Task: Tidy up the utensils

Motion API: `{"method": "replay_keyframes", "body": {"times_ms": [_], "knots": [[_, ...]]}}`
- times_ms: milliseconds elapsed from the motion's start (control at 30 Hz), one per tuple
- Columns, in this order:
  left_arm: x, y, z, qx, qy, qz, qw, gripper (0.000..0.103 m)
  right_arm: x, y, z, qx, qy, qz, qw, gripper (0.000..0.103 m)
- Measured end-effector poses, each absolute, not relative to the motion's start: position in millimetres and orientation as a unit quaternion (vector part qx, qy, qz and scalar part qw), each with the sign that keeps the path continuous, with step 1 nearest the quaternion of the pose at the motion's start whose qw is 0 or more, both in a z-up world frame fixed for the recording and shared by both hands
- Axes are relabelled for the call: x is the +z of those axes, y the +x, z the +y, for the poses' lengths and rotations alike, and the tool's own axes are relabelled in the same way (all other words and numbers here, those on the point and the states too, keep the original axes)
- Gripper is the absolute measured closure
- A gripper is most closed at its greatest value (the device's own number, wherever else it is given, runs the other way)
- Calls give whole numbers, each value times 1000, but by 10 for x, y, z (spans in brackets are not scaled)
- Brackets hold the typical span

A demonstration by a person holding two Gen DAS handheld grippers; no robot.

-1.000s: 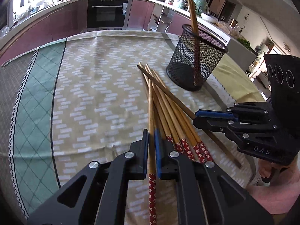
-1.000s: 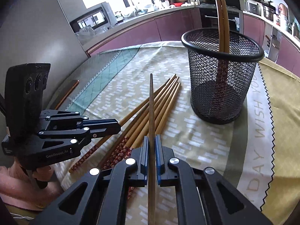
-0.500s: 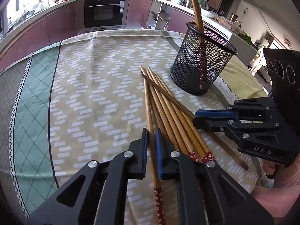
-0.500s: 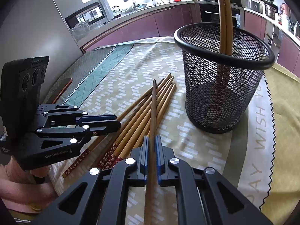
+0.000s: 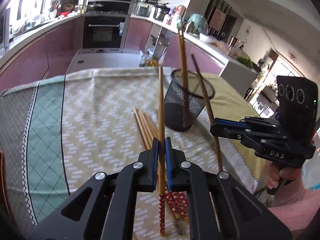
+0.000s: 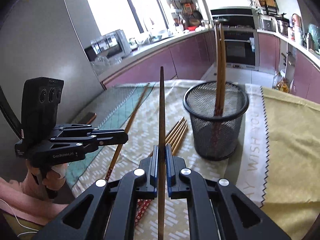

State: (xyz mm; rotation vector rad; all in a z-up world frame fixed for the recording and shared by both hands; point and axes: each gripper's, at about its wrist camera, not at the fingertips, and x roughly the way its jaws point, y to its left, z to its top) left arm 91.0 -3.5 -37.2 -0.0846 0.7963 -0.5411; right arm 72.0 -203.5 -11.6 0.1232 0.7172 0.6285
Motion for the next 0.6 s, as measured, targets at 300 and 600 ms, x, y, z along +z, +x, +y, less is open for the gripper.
{"method": "replay_keyframes", "body": {"times_ms": [300, 600], "knots": [[130, 785, 7, -295, -64, 322, 897, 96, 202, 626, -2287, 286, 73, 289, 911, 97], [477, 938, -27, -299, -90, 275, 910, 96, 533, 706, -2427, 279, 71, 249, 925, 97]]}}
